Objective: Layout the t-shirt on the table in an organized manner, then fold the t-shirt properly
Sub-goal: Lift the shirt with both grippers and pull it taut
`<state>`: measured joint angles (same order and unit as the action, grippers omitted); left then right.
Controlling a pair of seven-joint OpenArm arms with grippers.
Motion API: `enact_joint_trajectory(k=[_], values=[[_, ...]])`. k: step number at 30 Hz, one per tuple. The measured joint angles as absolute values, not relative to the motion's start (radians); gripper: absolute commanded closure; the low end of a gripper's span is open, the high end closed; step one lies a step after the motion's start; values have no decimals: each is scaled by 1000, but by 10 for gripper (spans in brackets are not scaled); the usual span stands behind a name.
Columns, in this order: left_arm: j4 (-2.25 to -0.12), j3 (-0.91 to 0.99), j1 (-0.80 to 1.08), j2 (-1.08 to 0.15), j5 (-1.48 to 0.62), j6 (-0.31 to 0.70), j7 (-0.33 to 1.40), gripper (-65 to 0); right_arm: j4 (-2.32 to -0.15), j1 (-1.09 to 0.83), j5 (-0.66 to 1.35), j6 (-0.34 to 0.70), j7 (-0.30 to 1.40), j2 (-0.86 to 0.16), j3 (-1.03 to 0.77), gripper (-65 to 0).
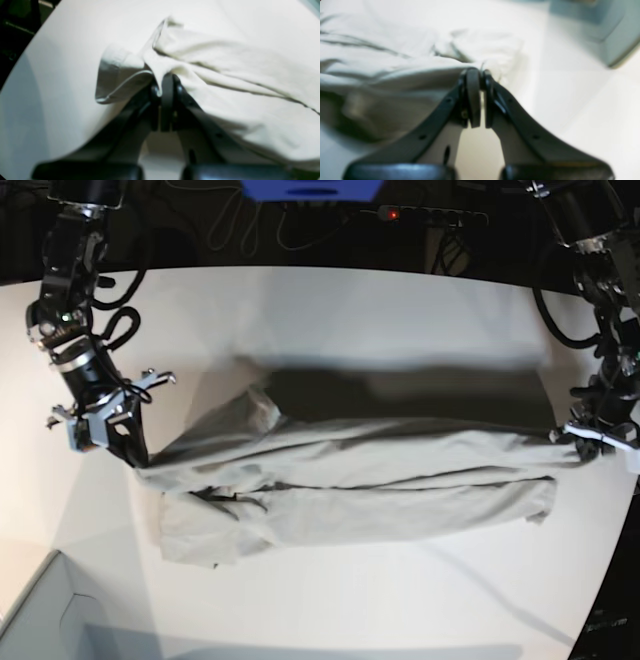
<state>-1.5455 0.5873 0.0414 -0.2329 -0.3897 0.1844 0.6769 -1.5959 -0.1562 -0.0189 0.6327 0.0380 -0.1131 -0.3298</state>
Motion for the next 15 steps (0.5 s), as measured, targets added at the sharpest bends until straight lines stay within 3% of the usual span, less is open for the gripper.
enact_joint_trajectory(k=[10,15], values=[[-1596,588,56,-210,-383,183,677,-1,-1677,-232,-22,684,44,-67,-445,0],[-1551,585,51,-205,-384,183,674,-1,-1668,-211,-21,683,41,-75,-418,0]])
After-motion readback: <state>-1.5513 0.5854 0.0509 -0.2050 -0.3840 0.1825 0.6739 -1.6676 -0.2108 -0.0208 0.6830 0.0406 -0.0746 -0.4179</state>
